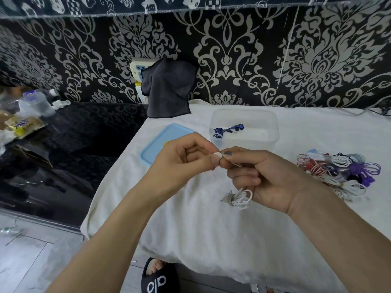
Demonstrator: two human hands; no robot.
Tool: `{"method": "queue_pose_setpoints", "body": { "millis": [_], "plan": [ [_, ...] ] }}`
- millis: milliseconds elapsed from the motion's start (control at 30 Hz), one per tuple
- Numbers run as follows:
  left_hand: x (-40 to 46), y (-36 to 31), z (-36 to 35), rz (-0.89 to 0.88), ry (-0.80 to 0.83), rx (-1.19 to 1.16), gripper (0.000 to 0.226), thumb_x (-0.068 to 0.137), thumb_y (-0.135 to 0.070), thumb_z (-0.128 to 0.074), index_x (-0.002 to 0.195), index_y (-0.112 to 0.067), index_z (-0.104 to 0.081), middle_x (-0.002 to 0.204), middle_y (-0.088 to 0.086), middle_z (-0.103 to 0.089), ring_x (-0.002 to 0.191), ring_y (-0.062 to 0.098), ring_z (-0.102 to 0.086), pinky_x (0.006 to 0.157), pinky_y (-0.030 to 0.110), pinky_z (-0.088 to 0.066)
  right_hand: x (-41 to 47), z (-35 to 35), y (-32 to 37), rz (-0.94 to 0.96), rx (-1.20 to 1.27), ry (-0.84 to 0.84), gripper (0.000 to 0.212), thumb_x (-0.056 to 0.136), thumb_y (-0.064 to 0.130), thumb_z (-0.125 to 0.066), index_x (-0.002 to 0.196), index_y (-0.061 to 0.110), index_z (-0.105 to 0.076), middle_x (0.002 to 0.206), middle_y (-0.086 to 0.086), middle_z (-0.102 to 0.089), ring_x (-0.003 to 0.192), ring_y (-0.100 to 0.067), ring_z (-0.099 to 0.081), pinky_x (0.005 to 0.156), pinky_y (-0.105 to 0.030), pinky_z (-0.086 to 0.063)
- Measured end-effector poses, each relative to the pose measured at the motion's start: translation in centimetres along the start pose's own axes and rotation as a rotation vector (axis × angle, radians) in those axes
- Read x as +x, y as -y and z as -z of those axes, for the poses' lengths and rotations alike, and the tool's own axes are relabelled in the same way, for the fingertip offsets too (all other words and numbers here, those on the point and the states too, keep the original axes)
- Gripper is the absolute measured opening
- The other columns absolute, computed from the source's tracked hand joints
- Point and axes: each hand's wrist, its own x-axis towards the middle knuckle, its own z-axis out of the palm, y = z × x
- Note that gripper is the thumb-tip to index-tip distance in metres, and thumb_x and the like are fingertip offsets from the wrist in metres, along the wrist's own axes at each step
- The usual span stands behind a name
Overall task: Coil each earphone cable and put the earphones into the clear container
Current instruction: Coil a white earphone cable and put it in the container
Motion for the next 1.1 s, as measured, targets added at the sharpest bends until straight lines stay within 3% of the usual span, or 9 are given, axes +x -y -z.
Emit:
{"method": "queue_pose_setpoints", "body": {
  "millis": [100, 267, 400, 533, 633, 733, 867, 967, 1100],
  "plan": [
    [-0.1, 0.1, 0.3, 0.011, 0.026, 0.015, 0.009, 0.090, 0.007, -0.066, 0.090, -0.001, -0.063, 0.082, 0.010, -0.075, 0.077, 0.014, -0.068, 0.075, 0.020, -0.052, 0.0, 0.0, -0.2, -0.020, 0.006, 0.010, 0.006, 0.076, 0.001, -0.062, 0.075, 0.004, -0.067, 0.069, -0.006, -0.064, 0.038, -0.003, -0.026, 0.033, -0.011, -0.023],
    [0.1, 0.0, 0.4, 0.108, 0.063, -0.116, 0.008, 0.085, -0.002, -0.062, 0.080, -0.009, -0.061, 0.084, 0.021, -0.067, 0.074, 0.020, -0.056, 0.072, 0.026, -0.048, -0.2, -0.2, -0.4, -0.024, -0.038, 0.037, 0.005, 0.071, 0.003, -0.066, 0.069, 0.005, -0.070, 0.068, -0.006, -0.062, 0.040, -0.002, -0.026, 0.032, -0.011, -0.025],
    [0.3, 0.0, -0.2, 0.171, 0.010, -0.190, 0.013, 0.073, -0.003, -0.057, 0.066, -0.014, -0.056, 0.072, 0.009, -0.056, 0.066, 0.017, -0.048, 0.065, 0.028, -0.038, -0.1, -0.4, -0.5, -0.037, -0.051, 0.037, 0.004, 0.069, 0.003, -0.067, 0.071, 0.005, -0.071, 0.069, -0.007, -0.062, 0.040, -0.003, -0.027, 0.032, -0.011, -0.025],
    [0.2, -0.1, -0.2, 0.162, 0.040, -0.182, 0.009, 0.085, -0.008, -0.056, 0.078, -0.012, -0.056, 0.078, 0.010, -0.061, 0.066, 0.015, -0.046, 0.065, 0.027, -0.038, 0.0, -0.1, -0.3, -0.058, 0.044, 0.043, 0.009, 0.073, 0.001, -0.064, 0.074, 0.003, -0.072, 0.070, -0.006, -0.061, 0.041, -0.003, -0.026, 0.032, -0.011, -0.024],
    [0.0, -0.2, -0.3, 0.103, 0.034, -0.125, 0.013, 0.098, -0.007, -0.052, 0.086, -0.009, -0.057, 0.079, 0.006, -0.069, 0.066, 0.012, -0.050, 0.066, 0.025, -0.039, 0.0, -0.2, -0.2, -0.065, 0.107, 0.047, 0.014, 0.075, 0.002, -0.063, 0.089, 0.002, -0.066, 0.071, -0.006, -0.059, 0.043, -0.004, -0.024, 0.032, -0.012, -0.025],
    [-0.1, -0.2, -0.5, 0.053, 0.010, -0.058, 0.009, 0.096, -0.010, -0.054, 0.090, -0.007, -0.059, 0.076, -0.001, -0.069, 0.066, 0.010, -0.052, 0.066, 0.023, -0.042, 0.2, -0.2, -0.3, -0.073, 0.127, 0.058, 0.020, 0.078, 0.003, -0.063, 0.098, 0.003, -0.061, 0.072, -0.005, -0.059, 0.043, -0.004, -0.025, 0.032, -0.012, -0.026],
    [-0.2, -0.3, -0.3, 0.042, -0.007, -0.038, 0.022, 0.098, -0.012, -0.042, 0.095, -0.002, -0.061, 0.086, 0.010, -0.070, 0.069, 0.015, -0.051, 0.072, 0.032, -0.042, 0.3, 0.0, -0.2, -0.080, 0.130, 0.068, 0.021, 0.085, 0.004, -0.060, 0.106, 0.004, -0.058, 0.072, -0.004, -0.061, 0.043, -0.004, -0.024, 0.032, -0.013, -0.026],
    [-0.3, -0.5, -0.5, 0.008, -0.020, -0.003, 0.025, 0.095, -0.021, -0.050, 0.095, 0.002, -0.062, 0.087, 0.011, -0.069, 0.072, 0.017, -0.051, 0.072, 0.031, -0.044, 0.2, 0.1, 0.0, -0.072, 0.129, 0.066, 0.021, 0.084, 0.004, -0.061, 0.105, 0.004, -0.059, 0.073, -0.004, -0.062, 0.044, -0.004, -0.023, 0.033, -0.012, -0.026],
    [-0.4, -0.5, -0.8, -0.051, -0.040, 0.072, 0.015, 0.095, -0.010, -0.060, 0.095, 0.005, -0.060, 0.081, 0.007, -0.072, 0.069, 0.011, -0.055, 0.068, 0.023, -0.048, 0.2, 0.1, -0.1, -0.070, 0.126, 0.056, 0.017, 0.084, 0.004, -0.061, 0.101, 0.005, -0.061, 0.071, -0.003, -0.059, 0.044, -0.004, -0.023, 0.033, -0.012, -0.025]
  ]
}}
